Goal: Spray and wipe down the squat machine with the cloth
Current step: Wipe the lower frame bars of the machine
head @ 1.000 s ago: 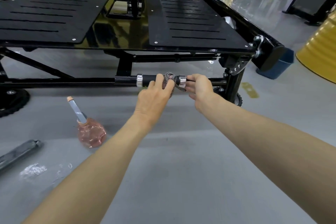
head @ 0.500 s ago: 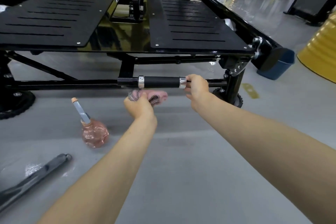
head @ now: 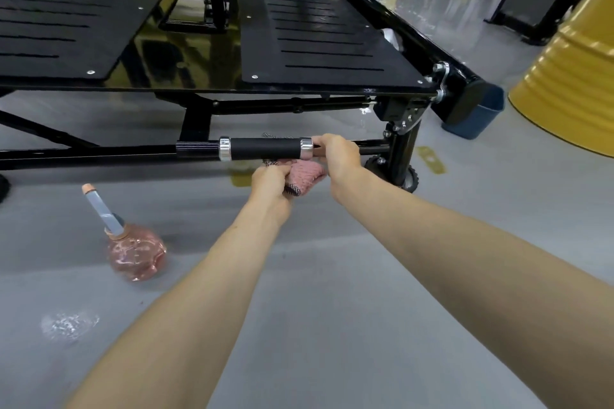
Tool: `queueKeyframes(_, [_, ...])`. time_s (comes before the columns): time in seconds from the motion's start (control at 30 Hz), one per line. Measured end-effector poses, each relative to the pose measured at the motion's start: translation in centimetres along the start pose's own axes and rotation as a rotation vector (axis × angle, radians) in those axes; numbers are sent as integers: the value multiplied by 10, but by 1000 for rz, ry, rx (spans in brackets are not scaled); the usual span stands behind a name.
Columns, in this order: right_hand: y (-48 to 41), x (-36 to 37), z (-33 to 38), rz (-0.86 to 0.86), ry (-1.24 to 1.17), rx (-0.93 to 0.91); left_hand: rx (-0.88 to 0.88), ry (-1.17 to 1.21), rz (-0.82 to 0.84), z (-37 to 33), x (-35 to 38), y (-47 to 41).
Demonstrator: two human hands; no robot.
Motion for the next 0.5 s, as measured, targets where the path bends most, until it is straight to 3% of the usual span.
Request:
queueKeyframes(0.23, [0,5,2,36,74,-14,-102,68,31,-5,-3,14])
queueKeyframes(0.5, [3,12,11,15,179,-21,18,62,-120,-52,-50,13])
Point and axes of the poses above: each hand's wrist, its own y-axis away from the middle knuckle, its own x-axis out of the palm, z = x × y, the point moved 8 cm from there along -y, towards the middle knuckle, and after that the axes turned 6 degrees about y, right-handed, at the moved point
